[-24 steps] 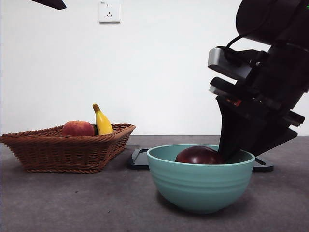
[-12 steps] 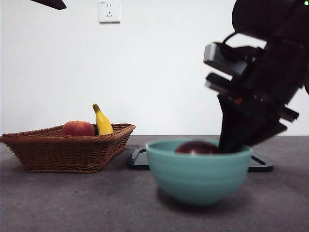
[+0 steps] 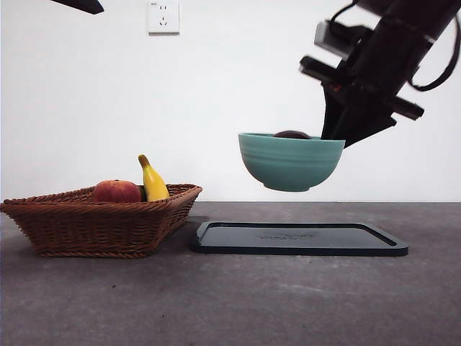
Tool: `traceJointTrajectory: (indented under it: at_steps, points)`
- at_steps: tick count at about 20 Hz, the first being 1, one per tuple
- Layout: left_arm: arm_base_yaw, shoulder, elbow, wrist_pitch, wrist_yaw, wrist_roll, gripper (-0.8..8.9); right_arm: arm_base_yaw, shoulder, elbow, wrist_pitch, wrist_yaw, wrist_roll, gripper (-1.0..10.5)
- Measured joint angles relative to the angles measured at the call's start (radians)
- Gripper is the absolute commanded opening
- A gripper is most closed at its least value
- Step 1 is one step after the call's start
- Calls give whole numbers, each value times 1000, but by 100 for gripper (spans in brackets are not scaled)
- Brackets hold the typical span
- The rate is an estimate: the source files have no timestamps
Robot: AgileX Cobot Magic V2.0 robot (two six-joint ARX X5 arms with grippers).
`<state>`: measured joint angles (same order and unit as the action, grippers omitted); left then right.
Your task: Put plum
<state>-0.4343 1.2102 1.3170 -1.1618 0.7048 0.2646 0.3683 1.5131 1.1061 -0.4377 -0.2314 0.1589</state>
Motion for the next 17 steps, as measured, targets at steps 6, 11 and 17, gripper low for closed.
traceJointTrajectory:
  at_steps: [6,11,17]
  points:
    - [0,0,0,3,0,0,374,-56,264,207,0,0,-7,10]
    - [0,0,0,4,0,0,374,-63,378,225,27,0,-14,10]
    - [0,0,0,6,0,0,374,-68,384,225,27,0,-24,41]
